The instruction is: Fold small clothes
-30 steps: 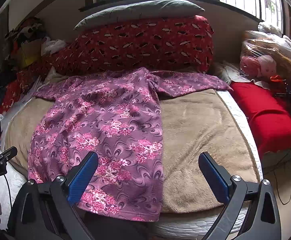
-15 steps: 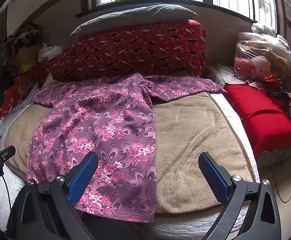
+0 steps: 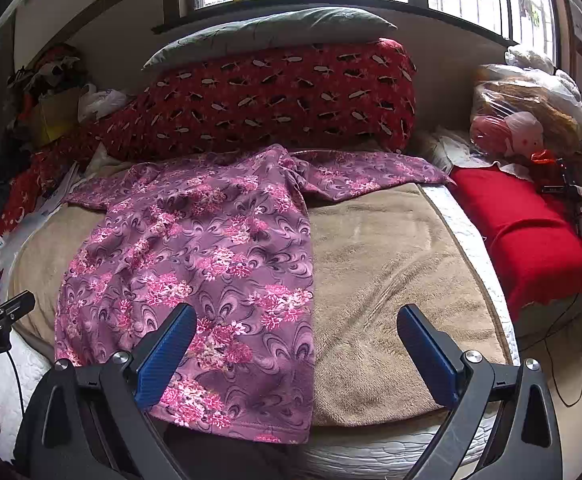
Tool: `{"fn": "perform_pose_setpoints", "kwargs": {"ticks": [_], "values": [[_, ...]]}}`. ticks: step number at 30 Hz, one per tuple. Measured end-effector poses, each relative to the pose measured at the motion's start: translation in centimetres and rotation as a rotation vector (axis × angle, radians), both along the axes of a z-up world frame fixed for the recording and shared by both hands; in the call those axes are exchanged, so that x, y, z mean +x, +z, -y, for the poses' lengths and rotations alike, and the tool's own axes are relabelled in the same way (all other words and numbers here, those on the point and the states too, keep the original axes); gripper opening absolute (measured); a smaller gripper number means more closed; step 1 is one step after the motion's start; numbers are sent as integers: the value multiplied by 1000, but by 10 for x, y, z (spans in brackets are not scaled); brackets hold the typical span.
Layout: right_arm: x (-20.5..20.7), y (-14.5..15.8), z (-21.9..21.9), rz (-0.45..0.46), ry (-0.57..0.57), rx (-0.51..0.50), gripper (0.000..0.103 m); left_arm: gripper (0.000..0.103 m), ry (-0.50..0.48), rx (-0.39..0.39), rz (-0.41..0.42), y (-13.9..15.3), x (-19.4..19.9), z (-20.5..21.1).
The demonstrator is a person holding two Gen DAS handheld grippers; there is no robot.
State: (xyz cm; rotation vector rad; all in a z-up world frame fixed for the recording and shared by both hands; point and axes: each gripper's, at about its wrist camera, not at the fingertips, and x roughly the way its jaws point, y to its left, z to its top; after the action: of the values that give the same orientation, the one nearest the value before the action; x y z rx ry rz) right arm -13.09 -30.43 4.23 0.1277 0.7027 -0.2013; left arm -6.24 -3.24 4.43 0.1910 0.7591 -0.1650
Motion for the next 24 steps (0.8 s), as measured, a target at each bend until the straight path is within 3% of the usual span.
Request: {"fn": "perform_pose_setpoints", "kwargs": {"ticks": [24], "values": [[23,-9,-8,-59,28,-12,100,103,32,-20,-93,-19,30,-4]]}}
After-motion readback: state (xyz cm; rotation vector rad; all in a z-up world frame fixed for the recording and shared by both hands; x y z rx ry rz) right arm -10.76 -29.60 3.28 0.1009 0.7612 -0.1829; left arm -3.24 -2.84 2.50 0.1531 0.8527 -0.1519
